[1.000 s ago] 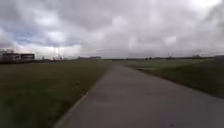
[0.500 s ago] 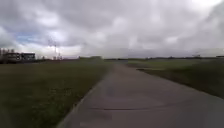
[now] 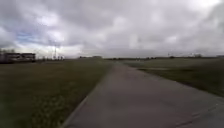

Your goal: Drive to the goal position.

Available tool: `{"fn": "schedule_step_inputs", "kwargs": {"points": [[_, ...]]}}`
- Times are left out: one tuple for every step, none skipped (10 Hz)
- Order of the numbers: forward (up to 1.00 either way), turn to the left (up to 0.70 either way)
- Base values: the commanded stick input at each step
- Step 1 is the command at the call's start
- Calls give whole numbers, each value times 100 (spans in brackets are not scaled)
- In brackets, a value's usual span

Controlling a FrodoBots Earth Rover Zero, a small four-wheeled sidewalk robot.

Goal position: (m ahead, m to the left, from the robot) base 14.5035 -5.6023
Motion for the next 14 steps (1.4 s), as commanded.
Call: {"fn": "schedule_step_inputs", "kwargs": {"points": [[100, 0], [100, 0], [100, 0], [100, 0], [100, -1], [100, -3], [100, -40], [100, -40], [100, -40], [100, -20], [100, 0], [100, 0], [100, 0], [100, 0]]}}
